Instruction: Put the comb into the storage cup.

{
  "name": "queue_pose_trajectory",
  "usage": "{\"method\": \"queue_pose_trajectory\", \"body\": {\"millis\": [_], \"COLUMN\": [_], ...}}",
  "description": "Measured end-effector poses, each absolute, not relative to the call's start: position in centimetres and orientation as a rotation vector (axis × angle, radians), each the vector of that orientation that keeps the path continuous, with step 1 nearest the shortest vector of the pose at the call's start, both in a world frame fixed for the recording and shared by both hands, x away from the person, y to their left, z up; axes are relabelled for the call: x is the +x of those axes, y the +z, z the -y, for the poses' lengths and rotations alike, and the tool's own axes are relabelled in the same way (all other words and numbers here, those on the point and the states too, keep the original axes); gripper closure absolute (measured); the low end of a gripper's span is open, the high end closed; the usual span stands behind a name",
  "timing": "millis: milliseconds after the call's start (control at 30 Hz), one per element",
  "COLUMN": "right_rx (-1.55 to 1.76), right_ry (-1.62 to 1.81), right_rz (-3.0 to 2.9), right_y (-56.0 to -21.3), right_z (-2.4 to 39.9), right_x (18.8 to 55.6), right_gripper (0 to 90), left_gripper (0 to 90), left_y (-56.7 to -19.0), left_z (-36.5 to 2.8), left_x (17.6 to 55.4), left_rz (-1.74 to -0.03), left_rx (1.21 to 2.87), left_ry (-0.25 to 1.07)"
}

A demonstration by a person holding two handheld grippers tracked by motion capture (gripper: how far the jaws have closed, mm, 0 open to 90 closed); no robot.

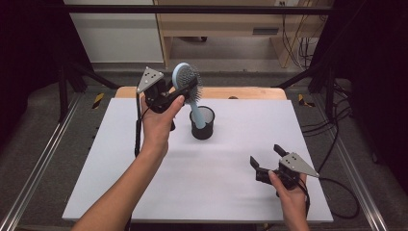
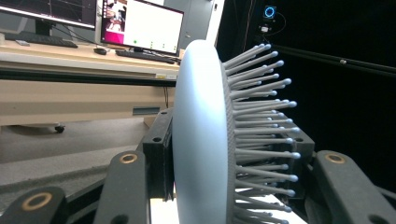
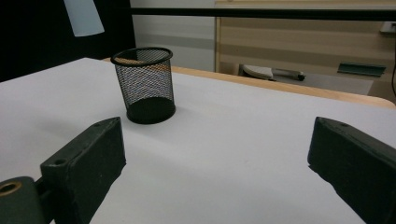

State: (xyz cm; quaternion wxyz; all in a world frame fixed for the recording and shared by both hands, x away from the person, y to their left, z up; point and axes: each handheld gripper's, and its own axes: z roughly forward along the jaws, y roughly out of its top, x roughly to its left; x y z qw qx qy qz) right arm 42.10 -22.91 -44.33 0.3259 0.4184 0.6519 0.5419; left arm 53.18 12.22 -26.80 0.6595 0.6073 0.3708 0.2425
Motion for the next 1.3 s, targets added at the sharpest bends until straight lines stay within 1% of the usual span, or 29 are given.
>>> {"method": "queue_pose_trajectory", "body": {"millis": [233, 600, 1133, 1300], "right_rx": [1.101, 1.101, 1.088, 1.099], "right_ry": [1.415, 1.4, 1.366, 1.332], "right_rz": [-1.699, -1.7, -1.683, -1.718], "right_y": [-44.4, -44.5, -44.6, -43.6], "right_z": [23.0, 22.8, 22.5, 22.6], "right_x": [42.0, 42.1, 41.9, 42.0], "right_gripper": [4.5, 4.3, 3.7, 4.2], "left_gripper": [49.5, 49.4, 49.4, 49.4], "left_y": [-26.9, -26.9, -26.8, -26.2], "left_z": [-12.2, -13.3, -13.1, -12.9], "left_x": [53.6, 54.7, 55.4, 55.7], "left_rz": [-0.852, -0.887, -0.885, -0.871], "left_rx": [1.363, 1.351, 1.333, 1.335], "left_ry": [0.563, 0.61, 0.611, 0.624]}}
